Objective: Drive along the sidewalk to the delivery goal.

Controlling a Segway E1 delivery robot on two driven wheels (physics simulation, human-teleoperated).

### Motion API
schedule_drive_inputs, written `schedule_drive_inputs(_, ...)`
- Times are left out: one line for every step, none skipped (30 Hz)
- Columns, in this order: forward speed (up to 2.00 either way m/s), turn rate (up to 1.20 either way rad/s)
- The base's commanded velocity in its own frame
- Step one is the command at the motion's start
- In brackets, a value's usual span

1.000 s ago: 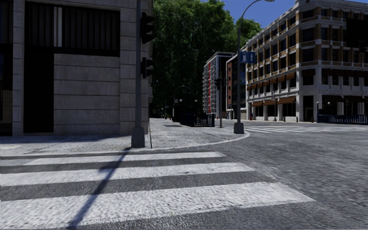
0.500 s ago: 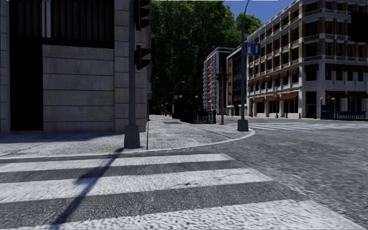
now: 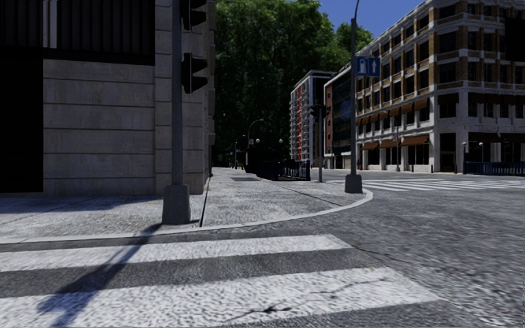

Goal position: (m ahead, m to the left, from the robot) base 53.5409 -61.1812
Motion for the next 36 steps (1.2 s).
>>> schedule_drive_inputs(1.25, 0.09)
schedule_drive_inputs(1.25, 0.09)
schedule_drive_inputs(1.25, 0.07)
schedule_drive_inputs(1.25, 0.07)
schedule_drive_inputs(1.25, 0.03)
schedule_drive_inputs(1.25, 0.03)
schedule_drive_inputs(1.25, 0.00)
schedule_drive_inputs(1.26, 0.00)
schedule_drive_inputs(1.26, 0.00)
schedule_drive_inputs(1.26, 0.00)
schedule_drive_inputs(1.26, 0.00)
schedule_drive_inputs(1.26, 0.00)
schedule_drive_inputs(1.26, 0.00)
schedule_drive_inputs(1.26, 0.00)
schedule_drive_inputs(1.26, 0.00)
schedule_drive_inputs(1.26, 0.00)
schedule_drive_inputs(1.26, 0.00)
schedule_drive_inputs(1.26, 0.00)
schedule_drive_inputs(1.26, 0.00)
schedule_drive_inputs(1.26, 0.00)
schedule_drive_inputs(1.26, 0.00)
schedule_drive_inputs(1.26, 0.00)
schedule_drive_inputs(1.26, 0.00)
schedule_drive_inputs(1.26, 0.00)
schedule_drive_inputs(1.26, 0.00)
schedule_drive_inputs(1.26, 0.00)
schedule_drive_inputs(1.26, 0.00)
schedule_drive_inputs(1.26, 0.00)
schedule_drive_inputs(1.26, 0.00)
schedule_drive_inputs(1.26, 0.00)
schedule_drive_inputs(1.26, 0.00)
schedule_drive_inputs(1.26, 0.00)
schedule_drive_inputs(1.26, 0.00)
schedule_drive_inputs(1.26, 0.00)
schedule_drive_inputs(1.28, 0.00)
schedule_drive_inputs(1.34, 0.00)
